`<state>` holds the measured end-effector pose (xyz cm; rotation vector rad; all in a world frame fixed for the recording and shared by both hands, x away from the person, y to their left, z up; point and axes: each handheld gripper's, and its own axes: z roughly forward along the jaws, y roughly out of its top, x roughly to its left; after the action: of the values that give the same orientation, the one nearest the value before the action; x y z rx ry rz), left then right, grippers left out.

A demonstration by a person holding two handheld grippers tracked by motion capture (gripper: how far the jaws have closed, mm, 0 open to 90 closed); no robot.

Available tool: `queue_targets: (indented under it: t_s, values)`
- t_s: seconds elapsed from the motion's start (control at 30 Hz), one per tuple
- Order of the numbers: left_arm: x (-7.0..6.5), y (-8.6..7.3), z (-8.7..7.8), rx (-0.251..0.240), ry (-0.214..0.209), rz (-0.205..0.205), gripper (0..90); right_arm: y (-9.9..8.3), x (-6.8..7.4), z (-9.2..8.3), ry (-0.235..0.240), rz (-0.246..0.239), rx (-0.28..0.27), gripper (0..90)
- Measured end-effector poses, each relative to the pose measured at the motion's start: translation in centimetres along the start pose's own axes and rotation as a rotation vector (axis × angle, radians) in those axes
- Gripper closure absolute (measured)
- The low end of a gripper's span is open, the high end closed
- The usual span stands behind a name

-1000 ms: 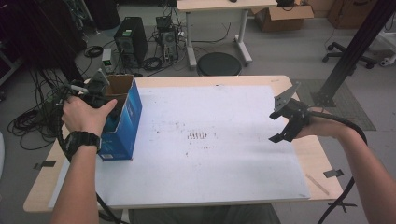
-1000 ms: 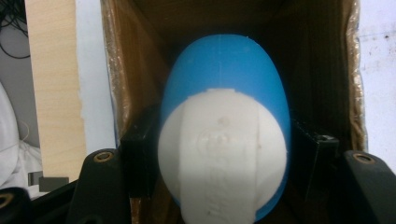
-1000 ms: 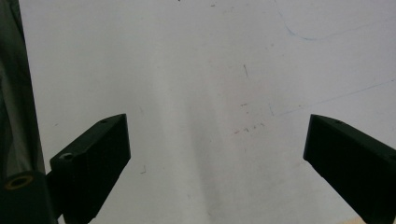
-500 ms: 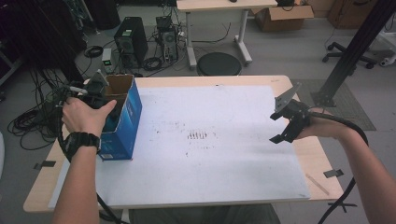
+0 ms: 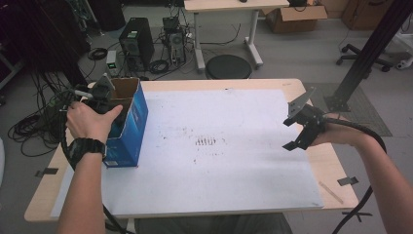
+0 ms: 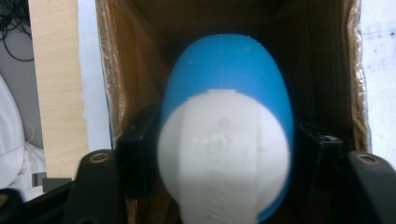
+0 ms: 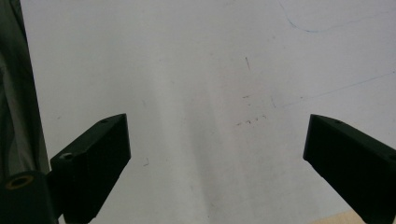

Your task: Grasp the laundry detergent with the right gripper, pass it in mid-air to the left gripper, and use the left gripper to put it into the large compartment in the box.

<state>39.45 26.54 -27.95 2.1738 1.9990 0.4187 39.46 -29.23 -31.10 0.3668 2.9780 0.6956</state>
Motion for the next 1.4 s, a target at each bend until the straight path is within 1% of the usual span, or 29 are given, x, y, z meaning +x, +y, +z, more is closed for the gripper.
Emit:
queue_targets:
  t_s: [0.07, 0.13, 0.23, 0.33, 0.43, 0.57, 0.63, 0.73, 0.77, 0.83, 0.9, 0.93, 1.0, 1.03, 1.13, 1.27, 1.37, 1.4]
  values:
    - [0.0, 0.0, 0.1, 0.006, -0.009, 0.004, 31.7, 0.0, 0.1, -0.1, 0.0, 0.0, -0.001, 7.0]
    - [-0.1, 0.0, 0.2, 0.009, -0.026, 0.013, 30.2, -0.1, 0.1, -0.1, 0.0, -0.002, -0.002, 7.0]
    - [-0.3, 0.0, 0.1, -0.002, -0.017, 0.007, 28.9, -0.2, 0.1, -0.3, -0.001, 0.0, 0.0, 7.1]
    - [-0.2, 0.1, -0.6, -0.001, -0.007, 0.01, 26.7, -0.3, 0.2, -0.5, -0.002, -0.001, -0.001, 7.1]
    - [-0.3, 0.4, -1.7, -0.009, 0.005, 0.02, 25.2, -0.5, 0.2, -0.9, -0.006, 0.001, -0.006, 7.1]
    - [-0.6, 0.6, -3.6, -0.036, 0.015, 0.042, 23.6, -0.6, 0.2, -1.4, -0.013, 0.001, -0.015, 7.1]
    - [-0.9, 0.6, -4.7, -0.057, 0.017, 0.053, 22.1, -0.6, 0.3, -1.5, -0.014, -0.001, -0.02, 7.1]
    - [-1.6, 0.7, -6.5, -0.09, 0.023, 0.08, 21.9, -0.6, 0.4, -1.4, -0.013, -0.003, -0.018, 7.2]
    - [-2.0, 0.7, -7.0, -0.1, 0.019, 0.089, 21.8, -0.5, 0.4, -1.4, -0.012, -0.003, -0.018, 7.2]
    - [-2.9, 0.7, -8.0, -0.117, 0.017, 0.116, 18.8, -0.4, 0.5, -1.4, -0.011, -0.007, -0.02, 7.2]
    - [-4.0, 0.8, -8.8, -0.136, -0.023, 0.146, 18.9, -0.3, 0.6, -1.3, -0.011, -0.007, -0.017, 7.3]
    - [-4.7, 0.8, -9.1, -0.145, -0.034, 0.161, 18.8, -0.2, 0.6, -1.3, -0.01, -0.012, -0.018, 7.3]
    - [-6.1, 0.9, -9.5, -0.153, -0.036, 0.198, 18.6, 0.0, 0.8, -1.3, -0.009, -0.01, -0.021, 7.3]
    - [-6.8, 0.9, -9.5, -0.153, -0.046, 0.219, 17.5, 0.0, 0.8, -1.3, -0.008, -0.017, -0.022, 7.3]
    - [-8.9, 1.0, -9.5, -0.154, -0.097, 0.273, 16.8, 0.3, 1.0, -1.3, -0.006, -0.021, -0.022, 7.3]
    - [-11.6, 0.9, -9.0, -0.15, -0.13, 0.328, 14.9, 0.7, 1.1, -1.2, -0.003, -0.027, -0.024, 7.3]
    - [-13.6, 0.8, -8.4, -0.149, -0.166, 0.362, 12.7, 0.8, 1.2, -1.2, -0.001, -0.031, -0.022, 7.3]
    - [-14.1, 0.8, -8.2, -0.147, -0.17, 0.374, 12.4, 0.8, 1.2, -1.2, -0.001, -0.031, -0.021, 7.3]
